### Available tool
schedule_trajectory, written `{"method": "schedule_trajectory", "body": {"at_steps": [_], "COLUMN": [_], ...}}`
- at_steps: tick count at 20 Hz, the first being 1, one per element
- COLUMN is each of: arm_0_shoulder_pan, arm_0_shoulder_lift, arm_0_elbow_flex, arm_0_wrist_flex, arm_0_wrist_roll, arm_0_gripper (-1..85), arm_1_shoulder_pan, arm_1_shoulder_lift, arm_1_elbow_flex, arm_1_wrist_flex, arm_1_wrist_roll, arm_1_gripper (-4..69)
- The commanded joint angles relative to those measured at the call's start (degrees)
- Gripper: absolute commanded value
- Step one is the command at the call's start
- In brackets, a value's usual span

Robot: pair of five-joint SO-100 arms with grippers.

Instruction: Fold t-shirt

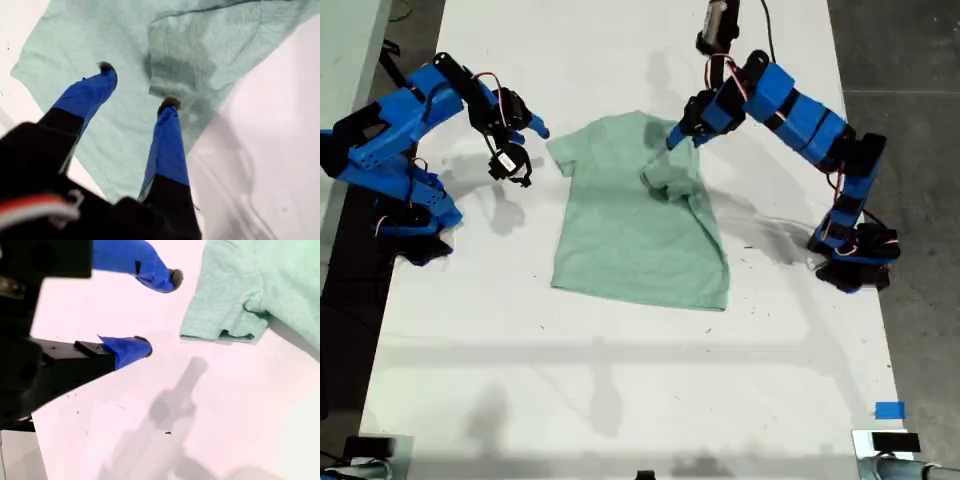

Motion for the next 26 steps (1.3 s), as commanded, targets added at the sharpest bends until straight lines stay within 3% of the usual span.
{"method": "schedule_trajectory", "body": {"at_steps": [1,18,24,26], "arm_0_shoulder_pan": [-1.4,-5.3,-6.8,-6.9], "arm_0_shoulder_lift": [-3.9,-41.8,-56.2,-56.4], "arm_0_elbow_flex": [-4.1,-26.0,-42.7,-43.8], "arm_0_wrist_flex": [-2.8,-5.1,5.3,5.5], "arm_0_wrist_roll": [1.3,2.2,3.7,3.8], "arm_0_gripper": [22.5,21.6,5.5,0.7], "arm_1_shoulder_pan": [-1.4,-3.5,-2.8,-2.5], "arm_1_shoulder_lift": [7.1,14.0,20.0,22.1], "arm_1_elbow_flex": [2.5,10.1,16.9,19.4], "arm_1_wrist_flex": [0.1,-0.2,-2.1,-3.0], "arm_1_wrist_roll": [1.0,2.1,2.8,3.1], "arm_1_gripper": [20.9,15.8,14.9,14.6]}}
